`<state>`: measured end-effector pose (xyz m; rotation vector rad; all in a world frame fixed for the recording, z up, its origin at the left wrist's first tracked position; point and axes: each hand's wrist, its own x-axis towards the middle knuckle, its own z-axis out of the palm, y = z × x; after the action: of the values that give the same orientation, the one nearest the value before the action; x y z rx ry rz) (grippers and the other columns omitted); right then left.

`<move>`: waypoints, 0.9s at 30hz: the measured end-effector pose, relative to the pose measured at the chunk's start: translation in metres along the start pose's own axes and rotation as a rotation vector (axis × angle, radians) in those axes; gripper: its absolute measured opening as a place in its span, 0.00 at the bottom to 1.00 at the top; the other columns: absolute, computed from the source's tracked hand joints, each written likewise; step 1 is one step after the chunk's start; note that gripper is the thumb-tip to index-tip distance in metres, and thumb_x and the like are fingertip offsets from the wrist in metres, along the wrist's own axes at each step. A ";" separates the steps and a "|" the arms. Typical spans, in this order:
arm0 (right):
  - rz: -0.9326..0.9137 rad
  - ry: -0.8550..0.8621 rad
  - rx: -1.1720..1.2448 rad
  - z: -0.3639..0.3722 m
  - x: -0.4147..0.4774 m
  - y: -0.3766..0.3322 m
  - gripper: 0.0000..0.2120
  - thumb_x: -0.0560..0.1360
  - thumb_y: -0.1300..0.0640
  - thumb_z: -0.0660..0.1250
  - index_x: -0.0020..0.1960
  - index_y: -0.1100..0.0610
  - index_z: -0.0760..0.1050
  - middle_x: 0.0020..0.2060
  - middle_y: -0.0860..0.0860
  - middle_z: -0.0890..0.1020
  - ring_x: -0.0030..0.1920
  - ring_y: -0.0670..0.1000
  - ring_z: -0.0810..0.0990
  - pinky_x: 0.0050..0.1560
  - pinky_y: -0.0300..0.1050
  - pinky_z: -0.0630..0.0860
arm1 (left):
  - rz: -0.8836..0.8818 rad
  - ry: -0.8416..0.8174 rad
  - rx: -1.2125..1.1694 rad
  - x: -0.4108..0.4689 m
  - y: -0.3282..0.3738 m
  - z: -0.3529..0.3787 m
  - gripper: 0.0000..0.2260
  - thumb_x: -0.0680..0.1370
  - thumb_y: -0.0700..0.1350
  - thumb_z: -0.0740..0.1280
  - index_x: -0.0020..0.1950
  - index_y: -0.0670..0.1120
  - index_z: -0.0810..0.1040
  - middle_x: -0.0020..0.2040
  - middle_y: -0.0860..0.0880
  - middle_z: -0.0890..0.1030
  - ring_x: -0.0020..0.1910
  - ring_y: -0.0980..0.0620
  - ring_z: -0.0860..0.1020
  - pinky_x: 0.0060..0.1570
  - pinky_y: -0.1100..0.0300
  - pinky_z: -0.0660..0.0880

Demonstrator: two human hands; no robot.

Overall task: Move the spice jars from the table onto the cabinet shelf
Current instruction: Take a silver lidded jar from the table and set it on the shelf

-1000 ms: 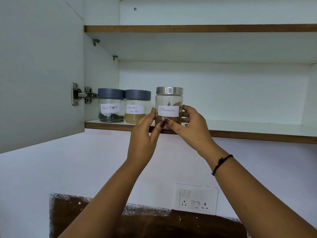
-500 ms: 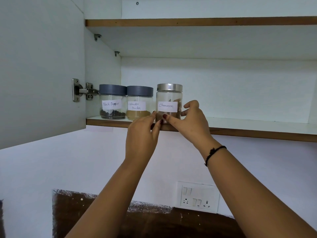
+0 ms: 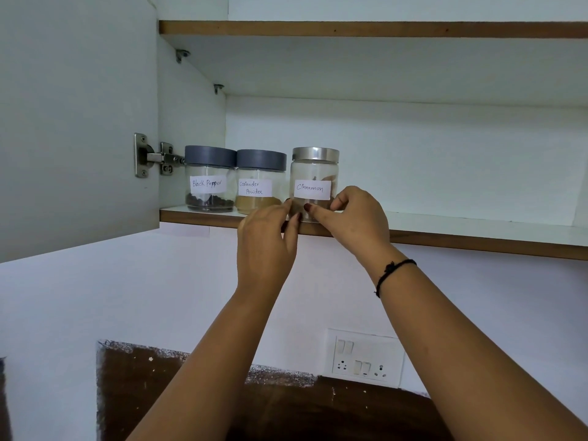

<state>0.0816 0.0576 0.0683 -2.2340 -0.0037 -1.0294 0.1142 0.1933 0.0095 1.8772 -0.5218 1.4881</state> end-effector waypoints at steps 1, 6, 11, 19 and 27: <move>-0.001 0.001 -0.010 0.000 0.001 0.000 0.21 0.69 0.37 0.73 0.43 0.54 0.73 0.37 0.45 0.77 0.40 0.49 0.76 0.36 0.42 0.69 | 0.004 0.001 -0.001 0.000 -0.001 0.001 0.11 0.80 0.44 0.67 0.60 0.44 0.83 0.47 0.49 0.85 0.44 0.51 0.80 0.47 0.52 0.78; 0.019 -0.021 -0.081 0.005 0.001 -0.002 0.19 0.70 0.35 0.71 0.43 0.51 0.73 0.35 0.42 0.75 0.38 0.46 0.75 0.36 0.41 0.68 | 0.040 -0.016 0.002 0.000 -0.007 0.002 0.11 0.81 0.45 0.65 0.58 0.45 0.84 0.48 0.49 0.85 0.46 0.51 0.80 0.47 0.50 0.78; 0.024 -0.019 -0.109 0.006 0.001 -0.003 0.17 0.71 0.36 0.70 0.38 0.48 0.72 0.34 0.41 0.74 0.41 0.48 0.76 0.38 0.41 0.67 | 0.050 -0.029 0.014 -0.001 -0.009 0.003 0.11 0.81 0.45 0.65 0.58 0.45 0.84 0.51 0.49 0.85 0.48 0.50 0.81 0.50 0.49 0.78; 0.022 -0.032 -0.080 0.004 0.004 0.000 0.18 0.72 0.37 0.70 0.38 0.49 0.69 0.35 0.44 0.76 0.42 0.50 0.77 0.40 0.43 0.70 | 0.059 -0.033 0.016 -0.001 -0.008 0.002 0.11 0.81 0.45 0.65 0.57 0.44 0.85 0.50 0.49 0.85 0.48 0.51 0.81 0.50 0.51 0.78; 0.059 -0.153 -0.208 -0.003 0.014 -0.008 0.36 0.66 0.29 0.70 0.59 0.55 0.68 0.47 0.48 0.75 0.46 0.52 0.75 0.43 0.45 0.70 | 0.061 -0.040 0.014 -0.001 -0.010 0.003 0.10 0.81 0.45 0.65 0.57 0.45 0.84 0.49 0.50 0.84 0.48 0.51 0.80 0.48 0.49 0.77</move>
<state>0.0872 0.0586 0.0837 -2.4815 0.1064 -0.8591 0.1229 0.1983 0.0058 1.9214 -0.5936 1.4994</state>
